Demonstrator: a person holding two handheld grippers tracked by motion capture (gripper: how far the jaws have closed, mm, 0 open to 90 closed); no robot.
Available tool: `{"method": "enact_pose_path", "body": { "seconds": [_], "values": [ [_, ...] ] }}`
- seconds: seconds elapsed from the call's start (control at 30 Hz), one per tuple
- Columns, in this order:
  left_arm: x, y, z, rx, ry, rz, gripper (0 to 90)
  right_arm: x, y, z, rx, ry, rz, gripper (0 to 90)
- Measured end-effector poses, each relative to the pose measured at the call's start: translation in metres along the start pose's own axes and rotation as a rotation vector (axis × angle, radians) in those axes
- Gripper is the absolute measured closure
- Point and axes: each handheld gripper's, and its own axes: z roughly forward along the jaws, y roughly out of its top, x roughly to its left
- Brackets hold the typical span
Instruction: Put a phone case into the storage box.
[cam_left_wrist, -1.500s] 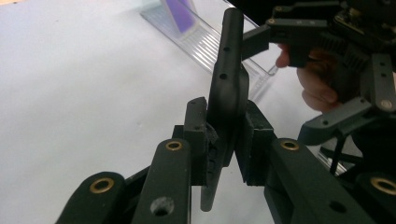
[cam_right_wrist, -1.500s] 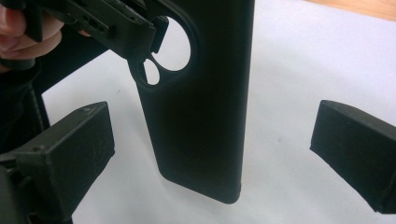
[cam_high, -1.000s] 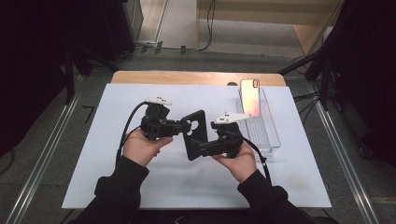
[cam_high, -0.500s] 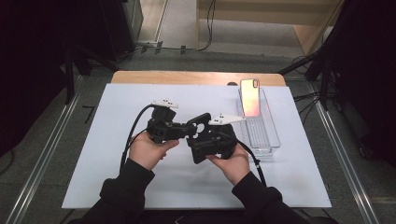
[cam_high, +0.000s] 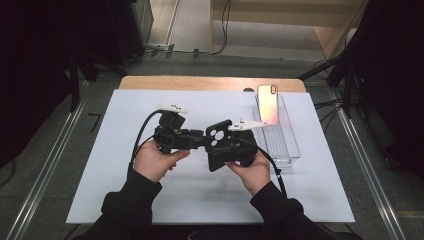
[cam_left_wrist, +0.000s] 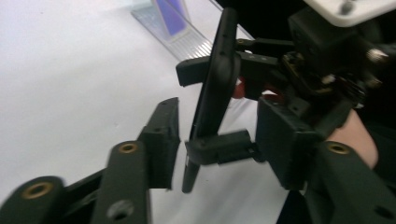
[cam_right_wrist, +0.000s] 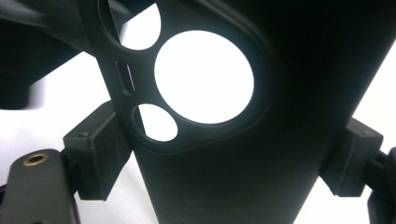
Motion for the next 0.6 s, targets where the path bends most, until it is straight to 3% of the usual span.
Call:
{"method": "enact_pose_path", "body": {
  "seconds": [0.13,0.3,0.6],
  "values": [
    [0.001,-0.002,-0.004,-0.015,-0.001,0.032,40.3,-0.007,0.001,-0.003,-0.001,-0.006,0.009,13.7],
    [0.003,-0.009,-0.005,0.011,0.0,0.089,32.8,-0.015,0.003,-0.008,0.0,-0.003,0.015,13.7],
    [0.014,-0.028,-0.002,0.021,-0.017,0.146,32.6,-0.024,0.008,-0.016,0.01,0.036,-0.004,13.7]
  ]
}}
